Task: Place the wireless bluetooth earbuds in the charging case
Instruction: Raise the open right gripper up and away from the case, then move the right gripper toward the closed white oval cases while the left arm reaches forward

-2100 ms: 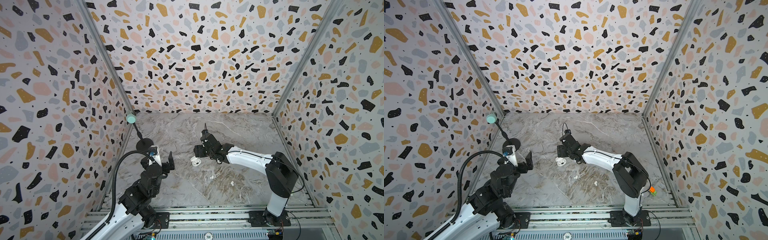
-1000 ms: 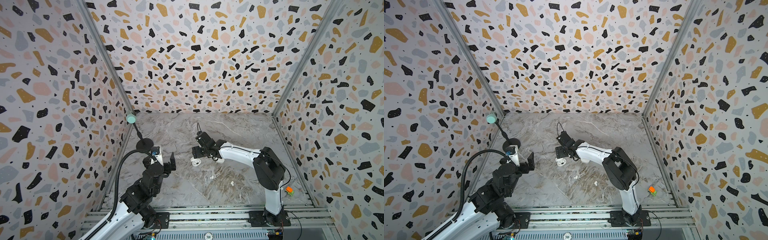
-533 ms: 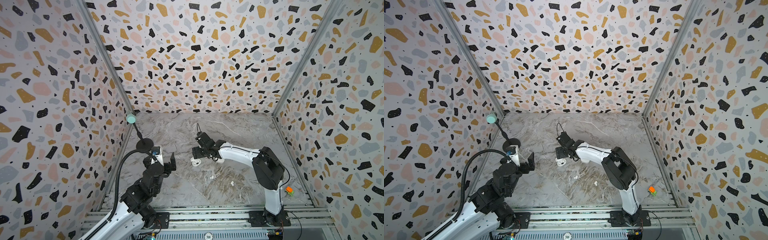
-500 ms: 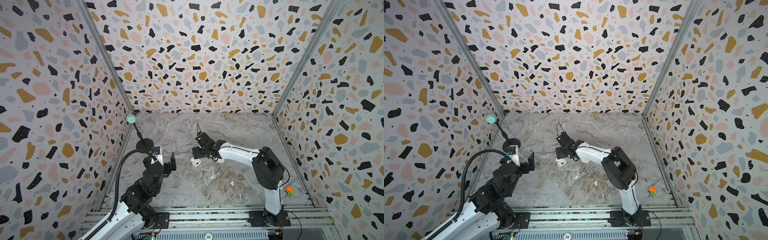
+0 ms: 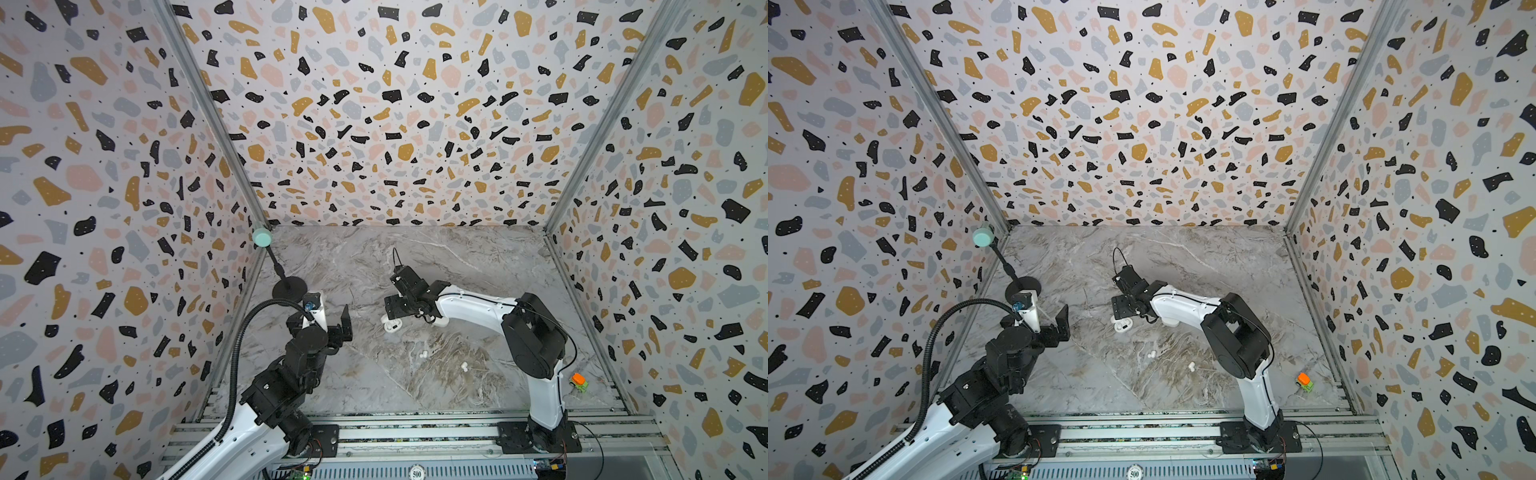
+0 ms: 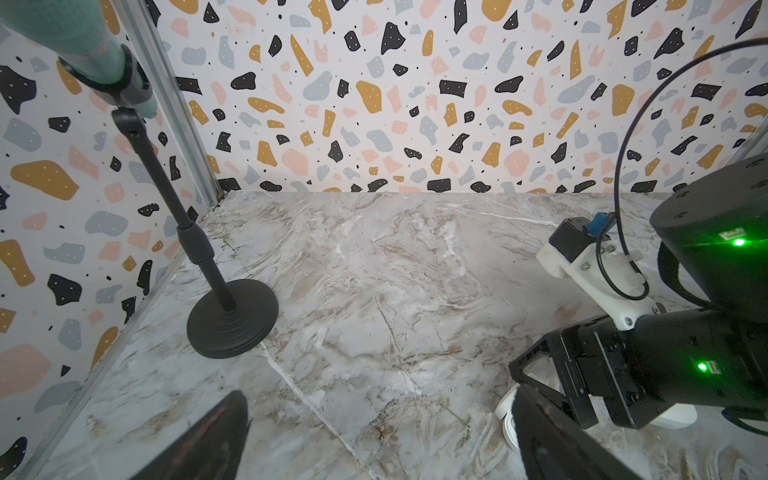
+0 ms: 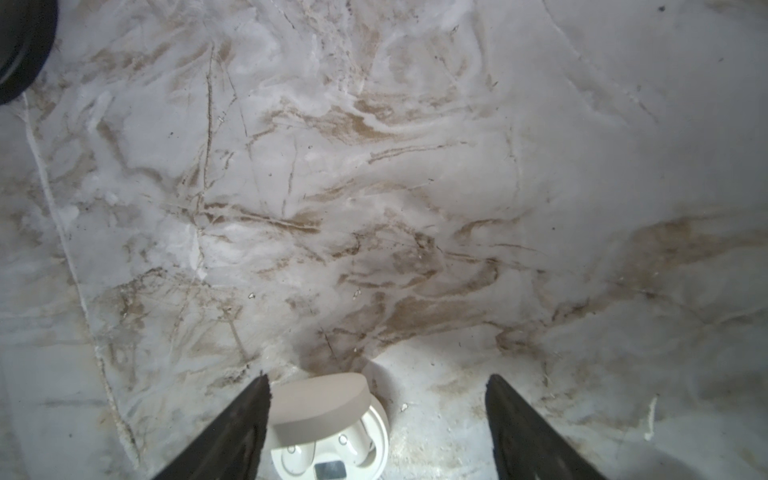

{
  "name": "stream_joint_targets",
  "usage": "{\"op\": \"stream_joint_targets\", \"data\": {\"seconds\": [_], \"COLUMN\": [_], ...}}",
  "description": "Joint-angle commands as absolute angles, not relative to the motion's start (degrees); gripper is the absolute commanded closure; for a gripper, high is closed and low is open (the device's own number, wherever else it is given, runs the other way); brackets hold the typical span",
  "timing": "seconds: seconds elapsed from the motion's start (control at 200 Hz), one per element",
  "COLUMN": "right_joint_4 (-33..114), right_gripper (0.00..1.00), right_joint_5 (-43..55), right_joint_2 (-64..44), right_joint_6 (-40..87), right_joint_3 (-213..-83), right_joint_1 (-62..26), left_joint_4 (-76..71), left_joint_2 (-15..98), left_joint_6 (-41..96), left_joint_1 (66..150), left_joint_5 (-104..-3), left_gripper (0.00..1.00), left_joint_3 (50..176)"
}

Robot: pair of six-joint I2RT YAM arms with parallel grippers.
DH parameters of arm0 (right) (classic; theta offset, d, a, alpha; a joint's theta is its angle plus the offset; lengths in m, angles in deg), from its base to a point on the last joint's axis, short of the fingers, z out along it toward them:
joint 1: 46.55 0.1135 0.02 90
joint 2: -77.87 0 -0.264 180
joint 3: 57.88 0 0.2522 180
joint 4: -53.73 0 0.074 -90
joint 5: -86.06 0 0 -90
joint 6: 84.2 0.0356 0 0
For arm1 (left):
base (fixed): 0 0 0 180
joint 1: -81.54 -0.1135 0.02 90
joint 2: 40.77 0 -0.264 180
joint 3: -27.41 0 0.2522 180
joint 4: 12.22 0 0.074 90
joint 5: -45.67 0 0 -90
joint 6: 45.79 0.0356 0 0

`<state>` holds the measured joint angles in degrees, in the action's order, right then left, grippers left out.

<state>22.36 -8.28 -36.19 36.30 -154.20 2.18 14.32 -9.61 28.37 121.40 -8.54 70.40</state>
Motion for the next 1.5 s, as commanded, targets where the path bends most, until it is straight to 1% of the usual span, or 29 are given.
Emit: {"op": "stream_joint_targets", "data": {"seconds": [0.0,0.446,0.801,0.906,1.001,1.201,1.266,1.312,1.422,1.497], "right_joint_4": [21.08,22.18,24.24,25.62,28.13,28.89,28.26,27.48,25.49,24.61], "right_gripper": [0.18,0.19,0.19,0.19,0.18,0.14,0.10,0.00,0.01,0.01], "right_joint_5": [-8.94,-8.77,-8.44,-6.55,-3.71,-7.01,-8.98,-10.95,-16.31,-18.49], "right_joint_2": [-35.39,-33.17,-28.49,-26.45,-23.49,-14.79,-11.25,-8.79,-2.83,0.42], "right_joint_6": [36.52,37.52,38.88,39.21,38.37,39.08,39.65,40.17,42.77,43.84], "right_joint_3": [-154.04,-150.52,-146.32,-144.61,-142.12,-135.89,-133.78,-132.41,-128.66,-126.71], "right_joint_1": [1.96,2.05,2.49,2.58,3.22,5.46,5.73,5.89,5.87,5.90], "left_joint_4": [11.99,12.05,12.05,12.08,12.08,12.15,12.23,12.11,12.00,11.94], "left_joint_2": [-9.77,-9.94,-9.95,-10.04,-10.11,-10.12,-10.38,-10.89,-12.45,-13.45], "left_joint_6": [28.82,28.82,28.89,28.84,28.89,28.74,28.48,28.18,27.47,26.16], "left_joint_1": [121.09,121.09,121.09,121.09,121.09,121.09,121.09,121.09,121.09,121.09], "left_joint_5": [-8.82,-8.82,-8.73,-8.69,-8.73,-8.82,-9.19,-9.56,-9.95,-8.52], "left_gripper": [0.00,0.00,0.00,0.00,0.00,0.00,0.00,0.00,0.00,0.00], "left_joint_3": [70.87,70.89,70.96,70.96,70.89,70.95,71.21,71.20,71.44,71.69]}}
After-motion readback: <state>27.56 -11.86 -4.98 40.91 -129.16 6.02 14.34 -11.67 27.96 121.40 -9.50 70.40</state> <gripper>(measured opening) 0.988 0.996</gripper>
